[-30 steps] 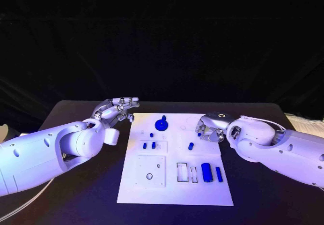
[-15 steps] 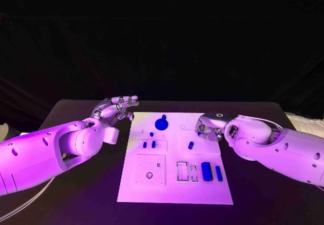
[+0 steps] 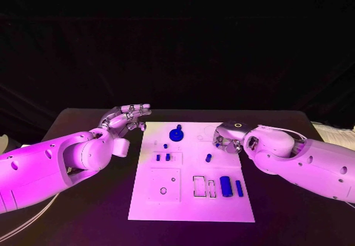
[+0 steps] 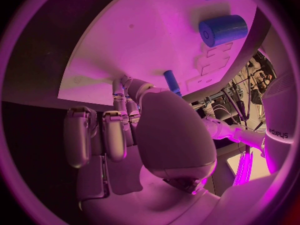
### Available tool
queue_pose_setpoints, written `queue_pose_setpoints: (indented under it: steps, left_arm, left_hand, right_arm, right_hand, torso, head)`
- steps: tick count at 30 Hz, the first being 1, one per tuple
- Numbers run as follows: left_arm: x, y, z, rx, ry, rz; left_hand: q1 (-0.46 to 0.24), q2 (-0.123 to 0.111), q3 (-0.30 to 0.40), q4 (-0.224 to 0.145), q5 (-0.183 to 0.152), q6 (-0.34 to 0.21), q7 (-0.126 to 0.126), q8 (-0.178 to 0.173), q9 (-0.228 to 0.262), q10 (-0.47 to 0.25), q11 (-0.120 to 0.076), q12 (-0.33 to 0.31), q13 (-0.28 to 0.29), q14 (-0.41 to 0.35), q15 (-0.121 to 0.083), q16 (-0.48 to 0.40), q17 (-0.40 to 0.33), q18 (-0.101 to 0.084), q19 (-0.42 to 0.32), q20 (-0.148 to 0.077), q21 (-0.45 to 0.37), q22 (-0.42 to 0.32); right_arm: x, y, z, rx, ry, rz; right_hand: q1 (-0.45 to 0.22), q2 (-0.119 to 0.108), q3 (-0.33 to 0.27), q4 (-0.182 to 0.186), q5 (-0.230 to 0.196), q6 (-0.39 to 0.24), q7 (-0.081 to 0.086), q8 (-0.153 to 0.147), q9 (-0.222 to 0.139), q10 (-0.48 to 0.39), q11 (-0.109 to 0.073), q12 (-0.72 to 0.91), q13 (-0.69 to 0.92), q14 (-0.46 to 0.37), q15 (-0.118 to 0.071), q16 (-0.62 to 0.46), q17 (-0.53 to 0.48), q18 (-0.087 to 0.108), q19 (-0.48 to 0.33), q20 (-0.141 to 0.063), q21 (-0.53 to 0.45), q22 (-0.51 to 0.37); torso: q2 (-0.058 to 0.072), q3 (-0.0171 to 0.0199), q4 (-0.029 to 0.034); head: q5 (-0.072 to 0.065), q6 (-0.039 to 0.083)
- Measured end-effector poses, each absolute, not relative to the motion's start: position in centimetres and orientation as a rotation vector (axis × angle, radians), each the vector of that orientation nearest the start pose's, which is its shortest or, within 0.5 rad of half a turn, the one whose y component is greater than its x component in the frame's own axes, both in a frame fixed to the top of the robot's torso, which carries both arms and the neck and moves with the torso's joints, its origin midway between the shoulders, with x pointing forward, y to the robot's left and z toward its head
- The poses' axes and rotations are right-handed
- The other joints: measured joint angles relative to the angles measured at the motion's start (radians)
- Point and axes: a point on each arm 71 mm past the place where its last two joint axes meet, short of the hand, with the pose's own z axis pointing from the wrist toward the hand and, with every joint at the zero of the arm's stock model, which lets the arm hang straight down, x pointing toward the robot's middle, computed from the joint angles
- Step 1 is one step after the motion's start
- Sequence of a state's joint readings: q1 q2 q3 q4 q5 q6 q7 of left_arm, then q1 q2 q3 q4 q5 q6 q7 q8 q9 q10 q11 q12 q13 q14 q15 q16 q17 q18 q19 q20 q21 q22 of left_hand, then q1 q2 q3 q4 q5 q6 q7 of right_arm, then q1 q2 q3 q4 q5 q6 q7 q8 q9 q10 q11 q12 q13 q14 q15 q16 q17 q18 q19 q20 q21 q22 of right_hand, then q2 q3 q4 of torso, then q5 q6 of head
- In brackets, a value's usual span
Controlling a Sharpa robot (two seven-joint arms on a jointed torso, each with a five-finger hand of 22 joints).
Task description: Assemble the parts on the task board
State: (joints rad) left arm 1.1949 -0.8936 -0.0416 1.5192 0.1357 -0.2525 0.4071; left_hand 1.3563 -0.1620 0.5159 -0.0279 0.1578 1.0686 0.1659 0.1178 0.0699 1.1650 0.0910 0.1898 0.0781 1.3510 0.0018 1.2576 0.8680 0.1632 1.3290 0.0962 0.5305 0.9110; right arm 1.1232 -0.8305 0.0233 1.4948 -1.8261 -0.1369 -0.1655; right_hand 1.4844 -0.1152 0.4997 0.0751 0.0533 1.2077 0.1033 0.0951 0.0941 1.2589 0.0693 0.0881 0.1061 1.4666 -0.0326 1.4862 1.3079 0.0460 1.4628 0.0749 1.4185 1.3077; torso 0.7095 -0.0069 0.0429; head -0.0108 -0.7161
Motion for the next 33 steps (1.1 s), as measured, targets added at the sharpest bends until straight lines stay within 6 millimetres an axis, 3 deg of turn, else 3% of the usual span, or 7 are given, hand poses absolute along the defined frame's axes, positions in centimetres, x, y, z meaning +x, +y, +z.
queue_pose_setpoints:
  steps: [15, 33]
  left_arm:
    - [49.0, 23.8, -18.3, -1.278, 1.359, -1.58]
    - [49.1, 23.8, -18.4, -1.284, 1.364, -1.573]
  left_hand:
    - [0.004, 0.004, -0.003, -0.003, 0.0, 0.0, 0.0, 0.0, -0.001, 0.0, 0.0, 0.0, 0.0, 0.0, 0.0, 0.0, -0.001, 0.0, 0.0, 0.0, -0.004, -0.002]
    - [0.004, 0.004, -0.003, -0.003, 0.0, -0.004, 0.004, 0.0, -0.002, -0.007, 0.0, 0.0, -0.001, 0.0, 0.0, -0.004, -0.007, 0.0, 0.0, 0.0, -0.004, -0.005]
  right_arm:
    - [47.3, -19.9, -20.8, -0.471, 1.681, 0.382]
    - [45.4, -18.9, -17.9, -0.473, 1.601, 0.458]
  right_hand:
    - [-0.008, 0.01, 0.003, -0.006, -0.004, 0.0, -0.001, 0.0, 0.003, 0.002, -0.001, -0.005, -0.004, 0.0, 0.0, 0.0, 0.0, 0.0, 0.003, -0.003, 0.0, 0.0]
    - [-0.011, 0.007, 0.005, -0.008, -0.003, 0.001, 0.0, -0.003, 0.004, 0.008, -0.005, -0.012, -0.007, 0.0, 0.0, -0.001, 0.0, 0.0, 0.003, -0.003, 0.003, 0.0]
  torso:
    - [-0.001, 0.0003, -0.0007]
    - [-0.001, 0.0002, -0.0019]
  head:
    - [0.0, 0.001]
    - [0.001, 0.002]
